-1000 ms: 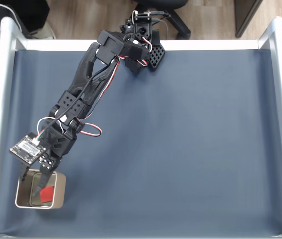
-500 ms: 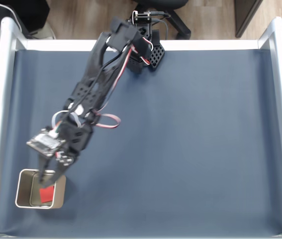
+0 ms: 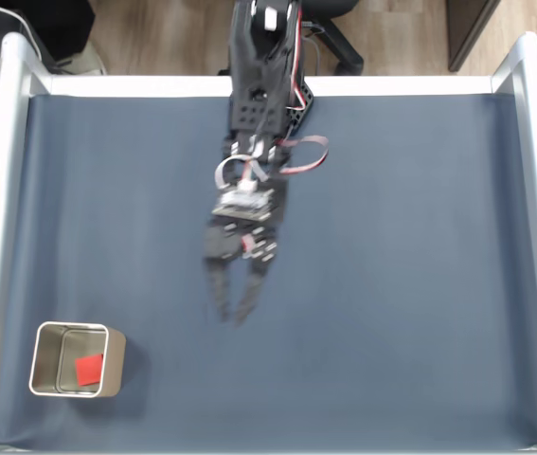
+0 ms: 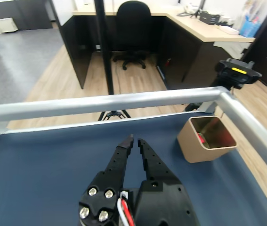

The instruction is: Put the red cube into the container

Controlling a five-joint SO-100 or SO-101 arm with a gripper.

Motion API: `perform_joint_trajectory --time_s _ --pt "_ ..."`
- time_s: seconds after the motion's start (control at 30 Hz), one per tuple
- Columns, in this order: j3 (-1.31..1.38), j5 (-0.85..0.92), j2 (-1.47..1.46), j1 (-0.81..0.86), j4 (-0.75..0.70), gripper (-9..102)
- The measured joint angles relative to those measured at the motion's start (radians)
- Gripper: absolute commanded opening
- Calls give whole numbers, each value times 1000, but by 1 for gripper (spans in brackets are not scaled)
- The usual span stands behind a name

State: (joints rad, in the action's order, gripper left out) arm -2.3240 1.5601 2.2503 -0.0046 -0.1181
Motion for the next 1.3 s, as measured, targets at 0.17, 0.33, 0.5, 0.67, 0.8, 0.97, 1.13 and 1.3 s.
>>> perform_joint_trajectory --time_s 0.17,0.33,0.5,0.67,0.8,0.97,1.13,1.3 --pt "-245 28 216 -92 -12 0" --pt "-488 54 440 -140 -101 0" --pt "-660 52 647 -141 -232 0" --pt "-733 41 799 -147 -408 0" --pt "-776 15 916 -158 -563 0" --pt "-813 14 997 -149 -710 0" --pt "-813 -18 1063 -153 -856 0" --pt "-813 -25 1091 -152 -997 0"
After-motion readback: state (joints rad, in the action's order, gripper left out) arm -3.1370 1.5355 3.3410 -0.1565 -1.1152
